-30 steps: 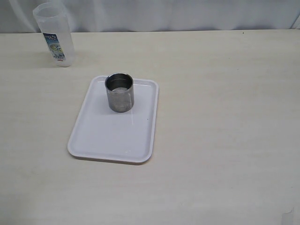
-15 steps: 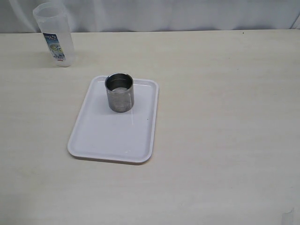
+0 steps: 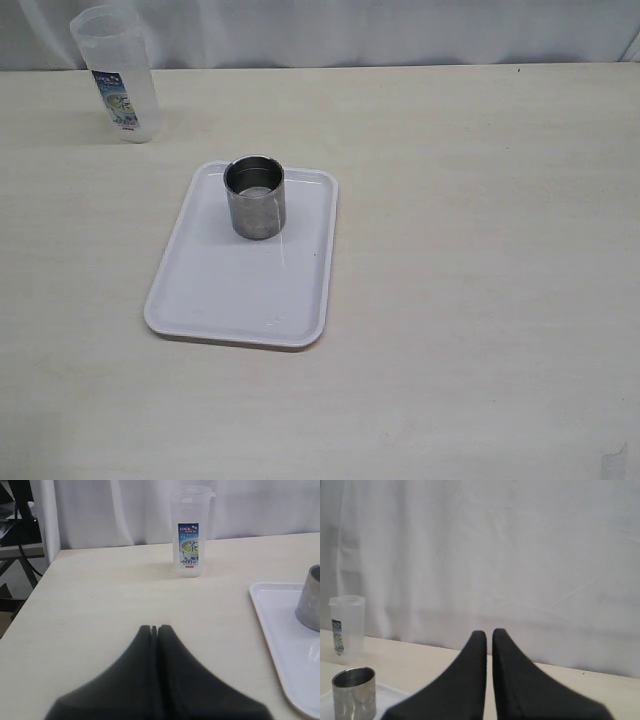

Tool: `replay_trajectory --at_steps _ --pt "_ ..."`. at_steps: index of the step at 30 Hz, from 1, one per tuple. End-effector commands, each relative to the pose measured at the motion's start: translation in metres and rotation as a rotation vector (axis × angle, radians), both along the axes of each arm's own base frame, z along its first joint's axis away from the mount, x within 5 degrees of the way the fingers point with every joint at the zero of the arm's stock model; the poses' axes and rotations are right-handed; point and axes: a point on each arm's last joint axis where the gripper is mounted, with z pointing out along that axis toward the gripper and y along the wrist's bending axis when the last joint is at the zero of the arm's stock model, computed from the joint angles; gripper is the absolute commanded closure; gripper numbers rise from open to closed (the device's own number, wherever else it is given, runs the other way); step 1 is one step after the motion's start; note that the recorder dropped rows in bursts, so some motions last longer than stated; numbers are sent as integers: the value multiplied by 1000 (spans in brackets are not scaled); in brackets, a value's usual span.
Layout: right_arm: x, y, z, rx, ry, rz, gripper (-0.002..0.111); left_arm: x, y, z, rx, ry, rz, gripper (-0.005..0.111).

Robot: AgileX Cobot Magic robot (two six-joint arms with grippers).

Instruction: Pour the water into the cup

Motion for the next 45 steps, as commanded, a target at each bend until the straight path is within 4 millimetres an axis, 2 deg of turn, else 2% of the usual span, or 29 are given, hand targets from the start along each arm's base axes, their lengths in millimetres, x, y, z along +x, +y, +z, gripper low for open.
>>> replay_trajectory --at_steps 1,11,19,25,32,45 --pt "0 -4 1 29 -17 -64 104 0 0 0 -9 -11 -1 107" --pt "1 -11 1 28 -19 -198 104 0 0 0 -9 -11 -1 107" --pt "1 -13 -1 15 -3 -224 104 0 0 0 -7 -11 -1 107" --pt "2 -13 -8 5 79 -231 104 0 0 0 -7 -11 -1 107" --pt "1 -15 -32 -20 345 -255 104 0 0 0 -7 -11 -1 107" --pt "0 -16 -39 -36 423 -263 104 0 0 0 -9 -11 -1 107"
